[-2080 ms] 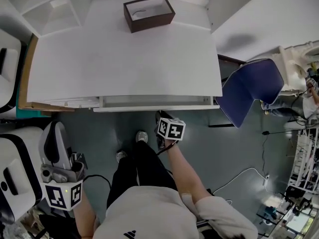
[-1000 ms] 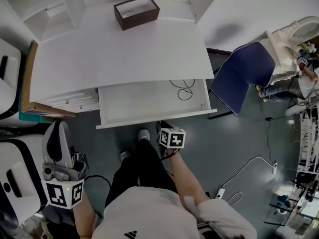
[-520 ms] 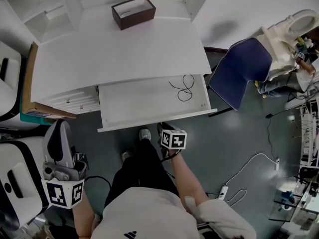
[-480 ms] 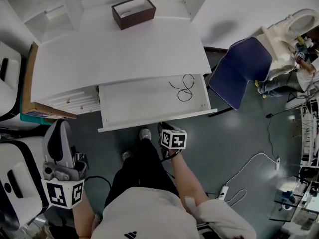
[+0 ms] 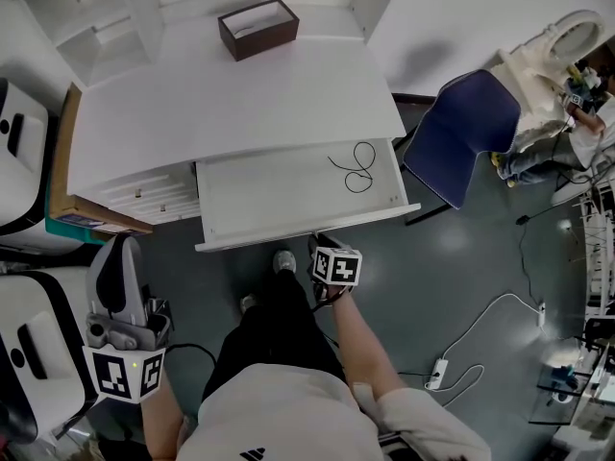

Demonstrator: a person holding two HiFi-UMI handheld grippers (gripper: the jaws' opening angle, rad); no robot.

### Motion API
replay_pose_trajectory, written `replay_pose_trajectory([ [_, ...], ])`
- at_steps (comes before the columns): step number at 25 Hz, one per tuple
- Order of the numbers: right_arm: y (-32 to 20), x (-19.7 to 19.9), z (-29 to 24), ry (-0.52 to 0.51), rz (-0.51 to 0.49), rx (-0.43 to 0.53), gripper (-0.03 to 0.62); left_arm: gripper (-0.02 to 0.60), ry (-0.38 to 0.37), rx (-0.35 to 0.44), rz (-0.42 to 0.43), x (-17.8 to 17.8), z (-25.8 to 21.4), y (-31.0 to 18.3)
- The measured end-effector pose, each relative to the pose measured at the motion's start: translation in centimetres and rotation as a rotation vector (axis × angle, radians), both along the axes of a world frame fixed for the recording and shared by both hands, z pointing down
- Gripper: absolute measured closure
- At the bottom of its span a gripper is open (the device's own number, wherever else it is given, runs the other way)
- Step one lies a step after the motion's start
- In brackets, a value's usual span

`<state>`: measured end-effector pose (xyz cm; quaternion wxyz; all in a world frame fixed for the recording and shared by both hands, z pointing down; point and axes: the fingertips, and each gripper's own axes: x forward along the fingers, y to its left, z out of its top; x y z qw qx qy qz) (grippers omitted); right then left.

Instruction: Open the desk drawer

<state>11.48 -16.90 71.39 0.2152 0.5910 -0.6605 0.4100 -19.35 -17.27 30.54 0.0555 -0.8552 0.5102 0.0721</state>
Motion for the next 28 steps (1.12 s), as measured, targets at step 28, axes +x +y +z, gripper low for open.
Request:
replay_pose_trajectory([
  [28,1.2,0.7,-21.0,0.104,-0.026,0.56,0.594,0.577,0.017,0.048,0.093,4.3,-2.3,2.5],
])
